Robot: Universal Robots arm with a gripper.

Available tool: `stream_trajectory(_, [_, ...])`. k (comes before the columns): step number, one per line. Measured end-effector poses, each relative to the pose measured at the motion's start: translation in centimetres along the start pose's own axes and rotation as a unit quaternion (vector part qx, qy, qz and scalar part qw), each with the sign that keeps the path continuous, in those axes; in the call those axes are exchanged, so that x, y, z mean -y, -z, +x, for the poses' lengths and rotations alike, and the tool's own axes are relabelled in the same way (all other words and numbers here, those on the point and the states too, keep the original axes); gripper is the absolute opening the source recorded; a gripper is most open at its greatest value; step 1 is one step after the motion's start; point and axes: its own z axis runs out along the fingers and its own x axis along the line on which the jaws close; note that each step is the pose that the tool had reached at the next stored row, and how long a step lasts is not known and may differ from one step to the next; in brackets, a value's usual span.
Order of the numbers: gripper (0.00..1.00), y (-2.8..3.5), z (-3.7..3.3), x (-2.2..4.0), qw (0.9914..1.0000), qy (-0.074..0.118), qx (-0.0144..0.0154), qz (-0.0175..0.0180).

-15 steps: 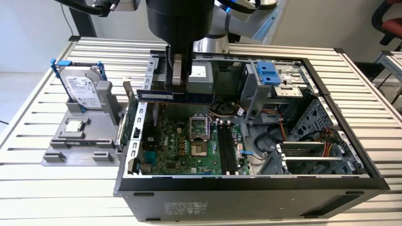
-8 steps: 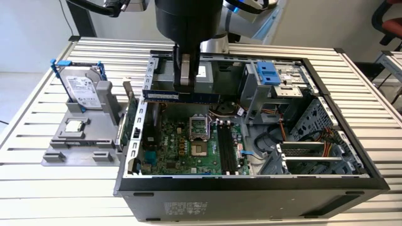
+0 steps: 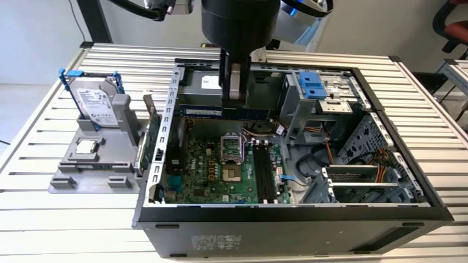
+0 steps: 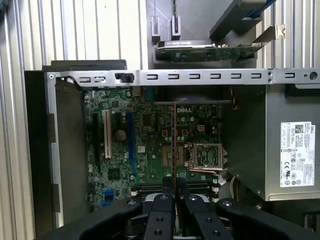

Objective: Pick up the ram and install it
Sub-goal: 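Pick up the ram and move it above insertion slot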

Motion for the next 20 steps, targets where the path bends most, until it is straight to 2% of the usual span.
stream_trajectory(8, [0.00, 0.00, -0.09, 1.77, 1.00000, 0.000, 0.0000, 0.0000])
stream_trajectory(20, [0.00, 0.01, -0.22, 3.87, 1.00000, 0.000, 0.0000, 0.0000])
